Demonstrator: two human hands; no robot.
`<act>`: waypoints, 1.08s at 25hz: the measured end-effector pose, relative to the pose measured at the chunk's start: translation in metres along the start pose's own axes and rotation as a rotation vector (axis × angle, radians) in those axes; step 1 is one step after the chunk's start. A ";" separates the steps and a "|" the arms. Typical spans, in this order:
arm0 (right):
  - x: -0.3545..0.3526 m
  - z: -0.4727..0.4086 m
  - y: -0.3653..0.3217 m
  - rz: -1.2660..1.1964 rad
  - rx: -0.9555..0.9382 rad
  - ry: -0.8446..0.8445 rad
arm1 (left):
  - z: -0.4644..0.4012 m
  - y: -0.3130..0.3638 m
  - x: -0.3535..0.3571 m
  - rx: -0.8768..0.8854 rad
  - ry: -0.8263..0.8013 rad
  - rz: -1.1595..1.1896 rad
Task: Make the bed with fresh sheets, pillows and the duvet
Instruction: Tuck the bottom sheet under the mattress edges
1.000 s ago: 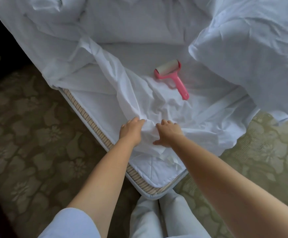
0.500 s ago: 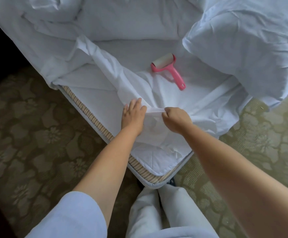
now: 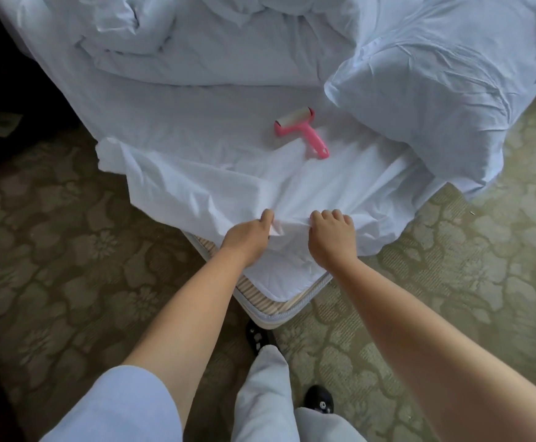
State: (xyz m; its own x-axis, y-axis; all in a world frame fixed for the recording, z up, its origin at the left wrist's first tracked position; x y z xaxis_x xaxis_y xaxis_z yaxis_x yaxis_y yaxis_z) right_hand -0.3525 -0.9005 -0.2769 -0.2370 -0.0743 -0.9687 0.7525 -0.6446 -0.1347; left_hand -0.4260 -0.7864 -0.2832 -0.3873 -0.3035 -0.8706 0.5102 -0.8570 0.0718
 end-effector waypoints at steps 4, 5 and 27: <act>-0.036 0.010 0.010 0.014 0.151 0.172 | 0.003 -0.007 -0.024 -0.071 0.204 -0.143; -0.041 0.003 0.007 -0.026 0.145 0.197 | -0.003 -0.016 -0.040 -0.132 0.253 -0.115; 0.133 -0.086 -0.055 0.042 -0.258 -0.146 | -0.143 -0.080 0.067 -0.150 -0.091 -0.059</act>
State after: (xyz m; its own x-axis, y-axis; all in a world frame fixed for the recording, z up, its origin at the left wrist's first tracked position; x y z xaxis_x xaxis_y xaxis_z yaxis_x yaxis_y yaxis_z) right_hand -0.3721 -0.8093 -0.4161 -0.2743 -0.2176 -0.9367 0.8906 -0.4250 -0.1620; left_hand -0.3828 -0.6789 -0.4170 -0.4841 -0.2972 -0.8230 0.5909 -0.8047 -0.0570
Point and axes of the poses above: each hand's wrist, its own z-axis away from the middle knuckle, its own x-axis out of the palm, y = z × x, the point moved 8 cm from there along -z, towards the middle knuckle, and after that the axes turned 15 degrees about -x, right-handed, at the moved point
